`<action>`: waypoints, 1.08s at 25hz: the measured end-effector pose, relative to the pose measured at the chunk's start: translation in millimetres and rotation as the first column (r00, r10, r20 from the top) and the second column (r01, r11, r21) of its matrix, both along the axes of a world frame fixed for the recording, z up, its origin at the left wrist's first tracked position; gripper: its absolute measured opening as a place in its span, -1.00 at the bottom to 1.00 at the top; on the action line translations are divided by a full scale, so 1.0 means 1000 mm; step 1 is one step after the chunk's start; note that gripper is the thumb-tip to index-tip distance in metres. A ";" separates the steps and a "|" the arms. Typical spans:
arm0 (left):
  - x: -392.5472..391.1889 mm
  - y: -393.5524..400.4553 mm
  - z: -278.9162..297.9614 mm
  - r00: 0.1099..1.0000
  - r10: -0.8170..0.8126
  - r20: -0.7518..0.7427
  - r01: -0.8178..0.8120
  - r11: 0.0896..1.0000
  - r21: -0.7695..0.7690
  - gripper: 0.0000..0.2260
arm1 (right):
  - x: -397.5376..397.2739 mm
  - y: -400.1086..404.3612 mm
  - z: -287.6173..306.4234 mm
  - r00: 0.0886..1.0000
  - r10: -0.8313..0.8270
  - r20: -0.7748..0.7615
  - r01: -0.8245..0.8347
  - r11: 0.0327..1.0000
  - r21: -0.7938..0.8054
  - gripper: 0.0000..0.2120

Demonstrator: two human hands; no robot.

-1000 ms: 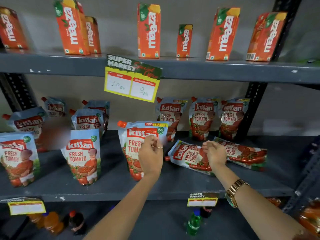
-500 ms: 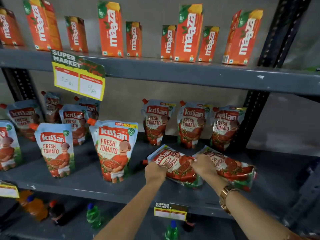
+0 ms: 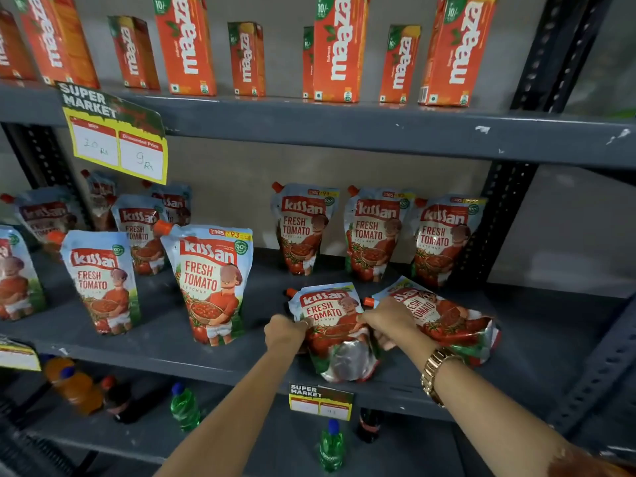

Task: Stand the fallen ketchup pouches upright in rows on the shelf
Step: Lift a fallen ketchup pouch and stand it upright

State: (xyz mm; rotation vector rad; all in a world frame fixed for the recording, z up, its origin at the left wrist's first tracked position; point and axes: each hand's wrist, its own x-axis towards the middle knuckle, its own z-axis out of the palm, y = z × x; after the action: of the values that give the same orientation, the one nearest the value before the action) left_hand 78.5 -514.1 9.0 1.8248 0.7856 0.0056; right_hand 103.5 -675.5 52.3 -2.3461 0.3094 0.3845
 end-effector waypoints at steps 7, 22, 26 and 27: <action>0.000 0.006 -0.002 0.997 -0.008 0.072 0.026 0.969 -0.244 -0.80 | 0.000 0.020 -0.026 0.986 -0.154 -0.068 0.168 0.883 0.439 -0.83; -0.006 0.001 0.049 0.830 -0.105 0.547 0.232 0.958 -0.168 -0.84 | -0.016 0.010 0.001 0.871 -0.338 0.358 -0.135 0.535 0.834 -0.93; -0.017 -0.015 0.049 0.794 -0.032 0.607 0.023 0.999 0.023 -0.73 | -0.006 -0.011 -0.001 0.809 -0.463 0.362 -0.018 0.597 0.802 -0.74; -0.017 -0.028 0.049 0.769 -0.025 0.638 -0.038 0.996 0.085 -0.71 | -0.002 -0.026 -0.001 0.784 -0.497 0.373 0.018 0.618 0.786 -0.74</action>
State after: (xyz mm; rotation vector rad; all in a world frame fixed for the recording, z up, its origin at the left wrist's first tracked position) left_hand 61.5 -542.3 57.6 1.7375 0.2994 0.6540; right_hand 101.2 -701.8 51.4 -1.4297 0.1595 -0.3177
